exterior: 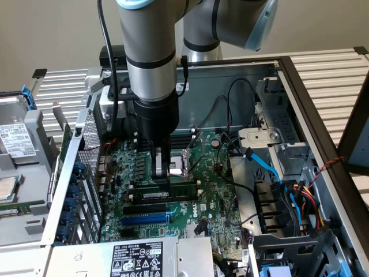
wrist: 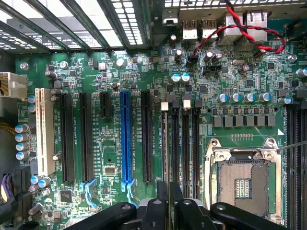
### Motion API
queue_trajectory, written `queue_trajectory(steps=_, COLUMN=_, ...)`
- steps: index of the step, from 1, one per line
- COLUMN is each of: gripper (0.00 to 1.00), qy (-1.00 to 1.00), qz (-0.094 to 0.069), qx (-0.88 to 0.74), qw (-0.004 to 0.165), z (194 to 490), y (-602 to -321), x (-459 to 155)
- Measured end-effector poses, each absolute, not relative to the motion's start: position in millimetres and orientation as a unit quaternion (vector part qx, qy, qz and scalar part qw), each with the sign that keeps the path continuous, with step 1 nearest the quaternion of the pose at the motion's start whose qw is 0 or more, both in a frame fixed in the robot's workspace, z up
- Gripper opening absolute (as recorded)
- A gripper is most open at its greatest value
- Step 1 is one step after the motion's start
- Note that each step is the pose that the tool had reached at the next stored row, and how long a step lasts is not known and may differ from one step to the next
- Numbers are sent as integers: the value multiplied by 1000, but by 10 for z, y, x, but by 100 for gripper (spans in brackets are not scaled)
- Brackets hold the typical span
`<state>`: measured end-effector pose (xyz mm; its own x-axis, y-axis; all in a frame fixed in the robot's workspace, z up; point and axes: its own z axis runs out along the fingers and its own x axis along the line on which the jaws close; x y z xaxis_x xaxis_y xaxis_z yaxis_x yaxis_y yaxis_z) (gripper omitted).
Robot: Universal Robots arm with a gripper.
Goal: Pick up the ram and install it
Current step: 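Insert the ram into the slot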
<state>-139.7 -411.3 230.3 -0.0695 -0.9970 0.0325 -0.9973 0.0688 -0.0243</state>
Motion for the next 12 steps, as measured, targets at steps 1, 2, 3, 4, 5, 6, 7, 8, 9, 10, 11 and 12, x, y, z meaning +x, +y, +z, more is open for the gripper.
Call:
queue_trajectory(steps=1, gripper=17, qy=-731, qz=20, qx=682, qw=4, z=2303, y=-4113, x=-1398)
queue_trajectory(steps=2, gripper=17, qy=-731, qz=20, qx=682, qw=4, z=2303, y=-4113, x=-1398)
queue_trajectory(steps=3, gripper=17, qy=-731, qz=20, qx=682, qw=4, z=2303, y=-4113, x=-1397)
queue_trajectory(steps=4, gripper=17, qy=-731, qz=20, qx=682, qw=4, z=2304, y=-4112, x=-1397)
queue_trajectory(steps=5, gripper=17, qy=-731, qz=21, qx=682, qw=4, z=2306, y=-4112, x=-1397)
queue_trajectory(steps=6, gripper=17, qy=-731, qz=21, qx=682, qw=4, z=2309, y=-4112, x=-1397)
queue_trajectory(steps=7, gripper=17, qy=-731, qz=21, qx=682, qw=4, z=2313, y=-4112, x=-1397)
queue_trajectory(steps=8, gripper=17, qy=-731, qz=22, qx=682, qw=5, z=2321, y=-4113, x=-1397)
queue_trajectory(steps=9, gripper=17, qy=-731, qz=22, qx=682, qw=5, z=2326, y=-4112, x=-1397)
queue_trajectory(steps=10, gripper=17, qy=-731, qz=23, qx=682, qw=6, z=2331, y=-4112, x=-1397)
queue_trajectory(steps=11, gripper=17, qy=-731, qz=23, qx=682, qw=6, z=2331, y=-4113, x=-1397)
queue_trajectory(steps=12, gripper=17, qy=-731, qz=23, qx=682, qw=6, z=2331, y=-4113, x=-1398)
